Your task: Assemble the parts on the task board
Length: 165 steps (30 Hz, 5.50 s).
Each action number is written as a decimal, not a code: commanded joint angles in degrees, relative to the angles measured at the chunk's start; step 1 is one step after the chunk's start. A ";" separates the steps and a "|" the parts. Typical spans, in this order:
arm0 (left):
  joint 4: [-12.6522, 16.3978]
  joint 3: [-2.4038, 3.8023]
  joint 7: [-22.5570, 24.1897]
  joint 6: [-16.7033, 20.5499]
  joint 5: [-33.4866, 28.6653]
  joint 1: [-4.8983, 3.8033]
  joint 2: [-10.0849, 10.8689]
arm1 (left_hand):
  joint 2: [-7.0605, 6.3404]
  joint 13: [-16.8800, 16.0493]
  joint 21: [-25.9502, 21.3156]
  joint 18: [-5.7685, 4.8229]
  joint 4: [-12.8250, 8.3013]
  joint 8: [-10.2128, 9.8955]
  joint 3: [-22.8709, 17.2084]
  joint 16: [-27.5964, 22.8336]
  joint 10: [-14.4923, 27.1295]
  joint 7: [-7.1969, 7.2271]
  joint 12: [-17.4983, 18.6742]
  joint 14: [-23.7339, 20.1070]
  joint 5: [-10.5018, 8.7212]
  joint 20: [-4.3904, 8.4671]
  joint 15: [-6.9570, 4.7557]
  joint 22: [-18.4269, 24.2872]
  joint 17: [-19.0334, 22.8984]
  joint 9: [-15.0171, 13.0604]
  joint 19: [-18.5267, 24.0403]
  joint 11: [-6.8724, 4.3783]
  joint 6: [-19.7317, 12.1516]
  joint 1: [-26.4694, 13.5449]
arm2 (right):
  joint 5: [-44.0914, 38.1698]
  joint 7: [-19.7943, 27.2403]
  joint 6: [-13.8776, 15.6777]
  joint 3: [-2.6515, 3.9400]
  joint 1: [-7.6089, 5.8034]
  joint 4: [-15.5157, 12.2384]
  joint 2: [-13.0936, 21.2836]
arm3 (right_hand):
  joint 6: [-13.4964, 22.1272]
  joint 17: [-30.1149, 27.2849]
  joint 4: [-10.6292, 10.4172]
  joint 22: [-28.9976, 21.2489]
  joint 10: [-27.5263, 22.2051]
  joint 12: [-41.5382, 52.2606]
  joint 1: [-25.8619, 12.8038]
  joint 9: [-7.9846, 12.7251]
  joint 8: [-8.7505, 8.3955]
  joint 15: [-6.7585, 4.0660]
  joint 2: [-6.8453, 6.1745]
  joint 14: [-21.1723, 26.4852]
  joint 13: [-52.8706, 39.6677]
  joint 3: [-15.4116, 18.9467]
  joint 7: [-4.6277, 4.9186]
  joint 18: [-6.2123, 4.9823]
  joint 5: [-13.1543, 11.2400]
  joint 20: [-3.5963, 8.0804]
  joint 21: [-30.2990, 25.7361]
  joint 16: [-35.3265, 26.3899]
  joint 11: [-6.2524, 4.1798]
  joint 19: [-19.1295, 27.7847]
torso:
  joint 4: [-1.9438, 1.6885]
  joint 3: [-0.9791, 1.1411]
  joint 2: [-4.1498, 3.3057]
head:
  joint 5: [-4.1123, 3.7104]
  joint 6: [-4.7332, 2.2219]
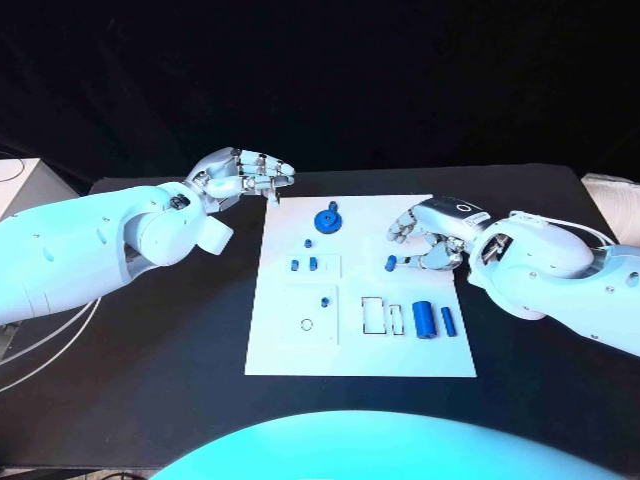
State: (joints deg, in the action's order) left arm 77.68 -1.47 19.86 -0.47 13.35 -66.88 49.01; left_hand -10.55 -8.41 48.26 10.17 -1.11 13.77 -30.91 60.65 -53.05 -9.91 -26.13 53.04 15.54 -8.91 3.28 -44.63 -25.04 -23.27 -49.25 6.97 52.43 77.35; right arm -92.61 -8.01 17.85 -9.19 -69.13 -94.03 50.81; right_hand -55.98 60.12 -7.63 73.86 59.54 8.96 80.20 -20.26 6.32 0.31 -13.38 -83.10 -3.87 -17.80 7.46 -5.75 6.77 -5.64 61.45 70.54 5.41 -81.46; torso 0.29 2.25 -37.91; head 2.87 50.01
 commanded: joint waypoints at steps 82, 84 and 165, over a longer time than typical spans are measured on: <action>-0.20 0.00 -0.54 -1.87 -0.53 0.19 -0.92 | 0.66 0.29 -0.73 0.33 0.35 -0.27 0.45 -0.41 -0.57 -0.22 0.40 -0.19 -0.23 0.02 0.16 0.28 0.16 -0.05 -0.47 0.22 0.27 0.07 | -3.86 0.57 7.35 -0.62 6.54 -5.90 -11.65 | -8.64 3.49 1.20 7.67 14.14 -0.70 3.16 -4.46 6.37 -2.32 2.45 -2.03 -1.39 -18.02 -0.86 2.51 -1.20 1.96 11.64 4.74 -2.84 -4.21 | -0.09 -0.07 0.03 | 2.09 -0.01; -0.19 0.00 -0.56 -1.91 -0.54 0.19 -1.01 | 0.66 0.29 -0.73 0.33 0.35 -0.27 0.45 -0.41 -0.57 -0.22 0.40 -0.19 -0.23 0.02 0.16 0.28 0.16 -0.05 -0.47 0.22 0.27 0.07 | -4.10 0.69 7.01 -0.74 7.20 -5.25 -12.52 | -8.62 3.44 1.23 7.64 14.14 -0.74 3.12 -4.49 6.38 -2.31 2.45 -2.02 -1.40 -18.06 -0.85 2.50 -1.18 1.96 11.58 4.72 -2.83 -4.19 | -0.05 -0.06 0.04 | 2.18 -0.01; -0.51 -0.02 -1.22 -2.68 -0.55 0.20 -1.02 | 0.76 0.49 -1.04 0.33 0.55 -0.38 0.61 -0.47 -0.72 -0.21 0.58 -0.18 -0.23 0.00 0.16 0.47 0.22 -0.05 -0.58 0.20 0.29 -0.01 | -7.91 -0.66 4.66 -1.45 10.71 -1.25 -15.91 | 1.03 -6.69 2.22 -0.71 1.77 -4.40 -2.11 -2.96 1.06 0.41 -2.07 2.71 0.05 -12.73 0.87 -0.52 0.99 -0.45 -6.67 -1.08 0.30 1.83 | 0.05 -0.01 0.05 | 2.74 -0.01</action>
State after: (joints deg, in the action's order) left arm 77.10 -1.52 18.50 -2.05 13.20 -66.67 48.03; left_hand -10.55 -7.97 47.41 10.17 -0.63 13.77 -30.44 60.46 -53.25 -9.91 -25.91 53.03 15.54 -8.91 3.28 -44.21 -24.89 -23.27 -49.25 7.17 52.43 77.35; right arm -100.49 -9.37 21.18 -10.64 -58.46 -95.22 34.85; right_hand -55.16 53.93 -5.43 73.54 61.66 4.38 77.44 -23.26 7.52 0.74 -15.32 -80.71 -3.87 -30.72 8.30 -5.31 7.76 -6.10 55.56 69.79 5.67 -79.98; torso 0.34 2.20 -37.85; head 5.70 50.00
